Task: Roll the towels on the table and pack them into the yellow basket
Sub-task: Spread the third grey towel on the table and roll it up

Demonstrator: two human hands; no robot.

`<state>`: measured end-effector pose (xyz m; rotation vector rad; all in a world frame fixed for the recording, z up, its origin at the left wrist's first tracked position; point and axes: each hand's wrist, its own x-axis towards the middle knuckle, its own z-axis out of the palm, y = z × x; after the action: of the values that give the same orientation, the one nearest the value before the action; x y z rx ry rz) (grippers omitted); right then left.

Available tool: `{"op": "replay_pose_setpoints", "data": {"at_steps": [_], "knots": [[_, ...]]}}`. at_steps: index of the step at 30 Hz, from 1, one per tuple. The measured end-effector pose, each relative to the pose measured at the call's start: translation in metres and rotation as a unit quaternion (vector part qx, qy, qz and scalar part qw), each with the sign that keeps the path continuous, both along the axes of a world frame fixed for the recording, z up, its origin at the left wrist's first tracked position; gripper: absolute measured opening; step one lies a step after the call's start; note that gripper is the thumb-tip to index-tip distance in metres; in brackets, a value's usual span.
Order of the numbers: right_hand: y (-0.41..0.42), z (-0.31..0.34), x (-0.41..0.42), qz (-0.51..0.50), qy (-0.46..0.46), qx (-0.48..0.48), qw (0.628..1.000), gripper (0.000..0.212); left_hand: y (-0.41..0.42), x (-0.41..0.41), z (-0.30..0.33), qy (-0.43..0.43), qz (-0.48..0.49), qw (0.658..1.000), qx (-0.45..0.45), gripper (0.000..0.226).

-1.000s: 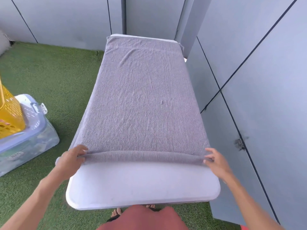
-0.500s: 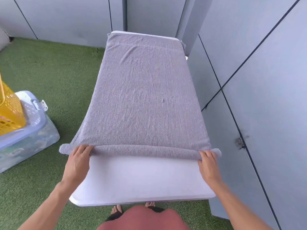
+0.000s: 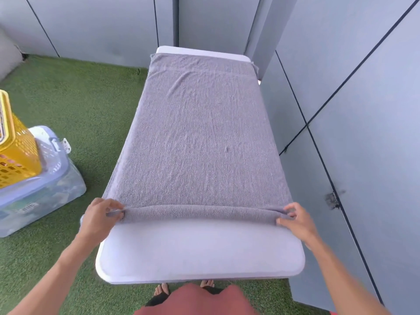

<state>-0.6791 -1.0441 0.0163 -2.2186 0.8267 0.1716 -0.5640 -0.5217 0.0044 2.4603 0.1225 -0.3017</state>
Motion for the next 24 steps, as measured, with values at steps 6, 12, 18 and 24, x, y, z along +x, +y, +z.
{"op": "replay_pose_setpoints", "data": {"at_steps": [6, 12, 18, 24], "knots": [[0.016, -0.025, -0.031, 0.106, -0.08, -0.355, 0.925, 0.021, -0.012, -0.054, -0.022, -0.19, -0.091, 0.961, 0.179, 0.041], [0.042, -0.038, -0.023, 0.174, -0.03, -0.4, 0.899, 0.046, -0.02, -0.044, -0.026, -0.169, -0.105, 0.958, 0.205, 0.051], [0.015, -0.018, -0.009, 0.236, 0.032, -0.293, 0.926, 0.019, -0.011, -0.027, -0.025, -0.145, -0.131, 0.959, 0.203, 0.031], [-0.012, 0.009, -0.003, 0.168, 0.091, -0.006, 0.982, 0.04, 0.0, -0.001, -0.011, 0.079, -0.131, 0.98, 0.127, 0.028]]}}
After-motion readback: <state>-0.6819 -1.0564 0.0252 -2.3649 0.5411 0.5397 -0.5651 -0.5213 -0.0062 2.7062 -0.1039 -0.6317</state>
